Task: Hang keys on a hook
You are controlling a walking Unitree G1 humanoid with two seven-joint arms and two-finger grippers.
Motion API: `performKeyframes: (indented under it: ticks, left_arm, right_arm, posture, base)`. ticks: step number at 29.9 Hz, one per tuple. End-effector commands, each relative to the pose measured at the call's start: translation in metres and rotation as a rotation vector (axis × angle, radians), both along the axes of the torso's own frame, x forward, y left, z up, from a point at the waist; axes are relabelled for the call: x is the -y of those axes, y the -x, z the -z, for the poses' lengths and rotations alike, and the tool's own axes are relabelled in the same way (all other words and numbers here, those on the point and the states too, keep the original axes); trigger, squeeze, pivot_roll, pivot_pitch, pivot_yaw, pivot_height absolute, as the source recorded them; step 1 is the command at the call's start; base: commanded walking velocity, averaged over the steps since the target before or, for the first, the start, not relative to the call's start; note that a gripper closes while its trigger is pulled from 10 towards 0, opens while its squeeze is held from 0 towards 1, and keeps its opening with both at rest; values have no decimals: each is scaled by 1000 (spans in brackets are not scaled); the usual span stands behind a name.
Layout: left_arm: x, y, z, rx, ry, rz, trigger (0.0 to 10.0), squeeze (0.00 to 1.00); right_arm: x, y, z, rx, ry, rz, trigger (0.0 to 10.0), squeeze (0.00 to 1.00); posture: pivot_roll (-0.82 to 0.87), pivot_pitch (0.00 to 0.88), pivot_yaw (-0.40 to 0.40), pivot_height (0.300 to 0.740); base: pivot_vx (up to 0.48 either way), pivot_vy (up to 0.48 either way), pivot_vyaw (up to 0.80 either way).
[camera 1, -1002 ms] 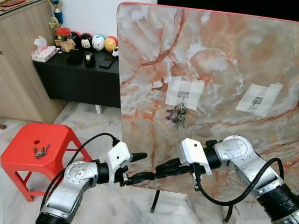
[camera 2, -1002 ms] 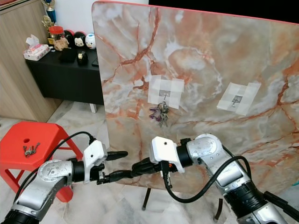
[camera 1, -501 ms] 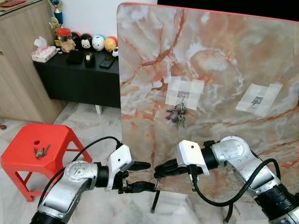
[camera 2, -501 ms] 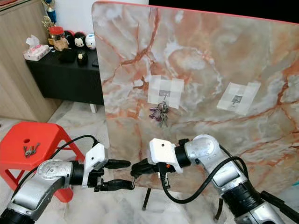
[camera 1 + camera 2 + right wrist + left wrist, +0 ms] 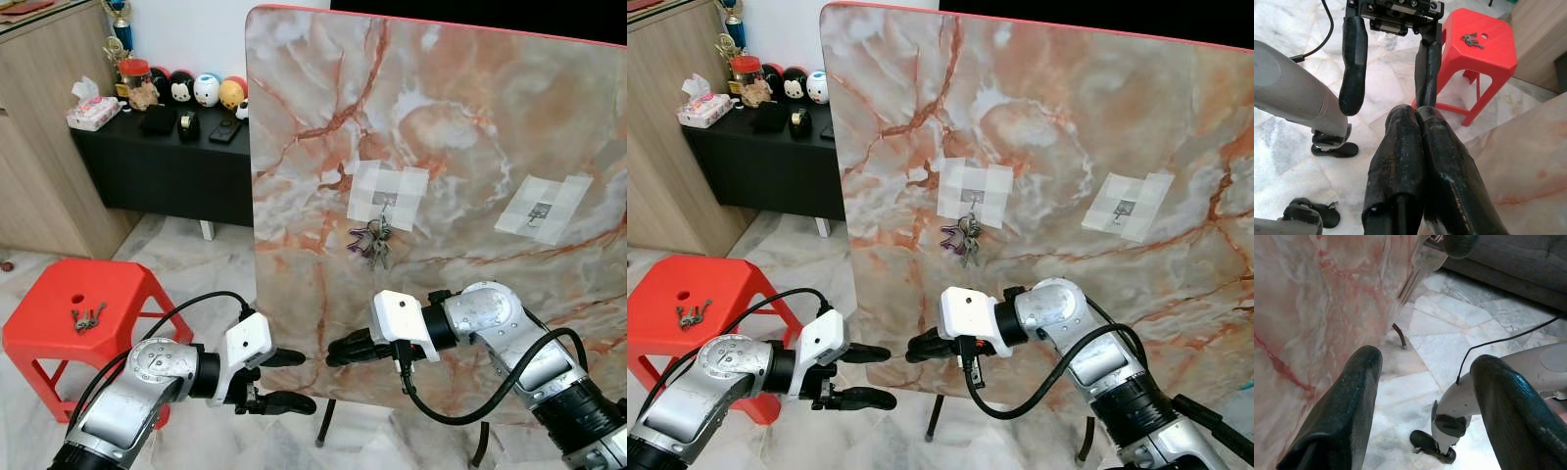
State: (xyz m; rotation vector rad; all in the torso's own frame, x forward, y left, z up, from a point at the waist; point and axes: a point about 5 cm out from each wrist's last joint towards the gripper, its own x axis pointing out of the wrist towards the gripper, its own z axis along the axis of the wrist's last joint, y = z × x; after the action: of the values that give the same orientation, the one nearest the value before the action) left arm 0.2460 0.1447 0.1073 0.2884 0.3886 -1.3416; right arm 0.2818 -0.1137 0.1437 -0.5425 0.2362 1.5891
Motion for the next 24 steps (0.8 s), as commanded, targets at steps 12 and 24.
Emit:
performKeyframes:
  ticks: [12,24]
  left_arm:
    - [11,0,-21,-36,109,76,10000,0]
    - [19,-1,-23,-65,135,133,10000,0]
  right_arm:
    - [8,10,-6,-45,37,-158,10000,0]
    - [2,19,-7,-88,4,-240,10000,0]
  posture:
    - [30,0,-95,740]
    - [27,0,-92,740]
  base:
    - [0,0,0]
    - [0,0,0]
